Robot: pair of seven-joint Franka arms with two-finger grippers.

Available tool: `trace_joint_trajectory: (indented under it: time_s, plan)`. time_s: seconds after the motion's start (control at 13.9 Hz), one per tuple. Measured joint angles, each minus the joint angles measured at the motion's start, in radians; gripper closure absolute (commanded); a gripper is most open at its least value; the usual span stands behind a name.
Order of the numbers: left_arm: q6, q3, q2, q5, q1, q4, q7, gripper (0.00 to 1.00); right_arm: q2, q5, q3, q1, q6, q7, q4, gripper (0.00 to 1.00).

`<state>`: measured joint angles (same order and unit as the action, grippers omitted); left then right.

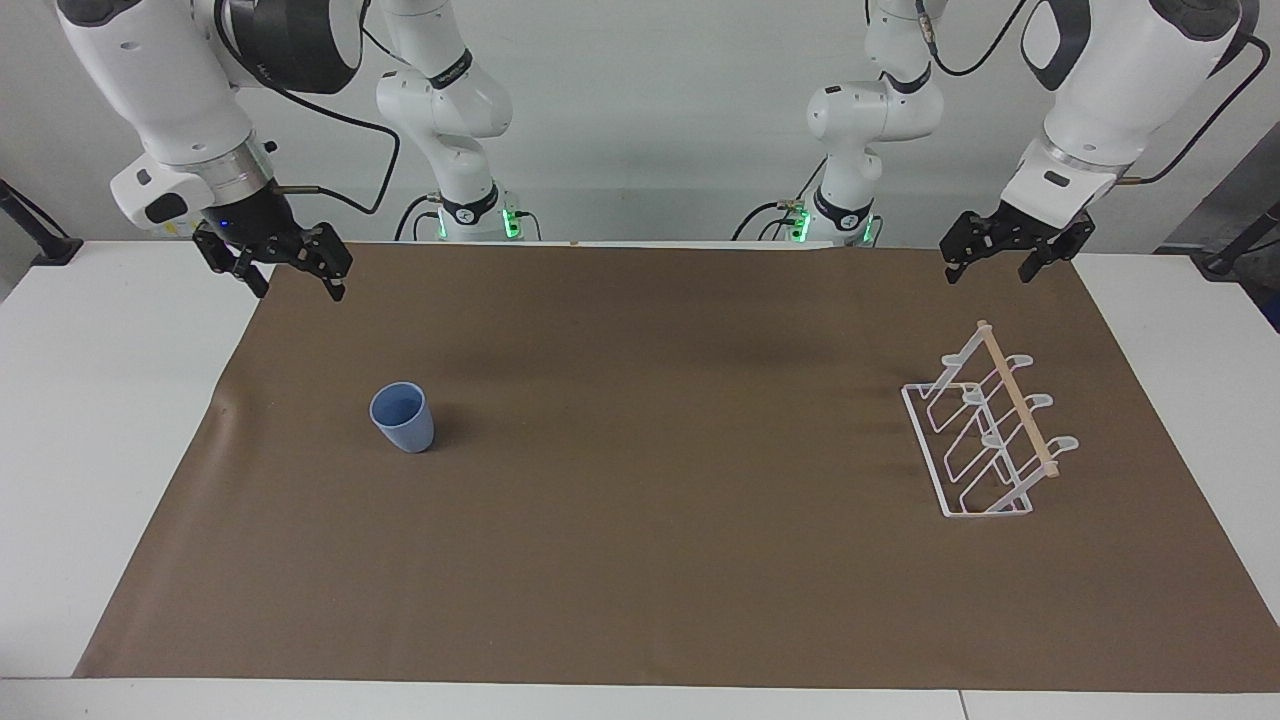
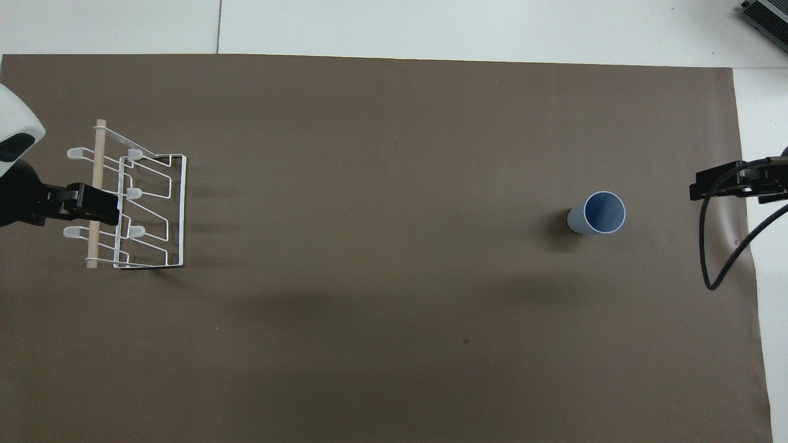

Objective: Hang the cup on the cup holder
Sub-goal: 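Reach the right gripper down to the light blue cup's rim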

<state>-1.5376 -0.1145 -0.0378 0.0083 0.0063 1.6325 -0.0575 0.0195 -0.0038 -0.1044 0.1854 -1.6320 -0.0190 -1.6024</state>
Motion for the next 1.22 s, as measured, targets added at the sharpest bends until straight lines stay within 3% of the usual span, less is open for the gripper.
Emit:
trace_joint_trajectory:
  time_s: [0.29, 0.79, 1.22]
  plan:
    - [0.0, 0.0, 0.0, 0.0, 0.0, 0.0, 0.0, 0.0, -0.012, 0.0, 0.01, 0.0, -0.032, 0.0, -0.031, 0.0]
    - [0.0, 0.0, 0.0, 0.0, 0.0, 0.0, 0.0, 0.0, -0.033, 0.001, 0.011, -0.01, -0.406, 0.0, -0.307, 0.0]
    - [0.0, 0.0, 0.0, 0.0, 0.0, 0.0, 0.0, 0.0, 0.035, 0.001, 0.011, -0.01, -0.52, 0.0, -0.426, 0.0]
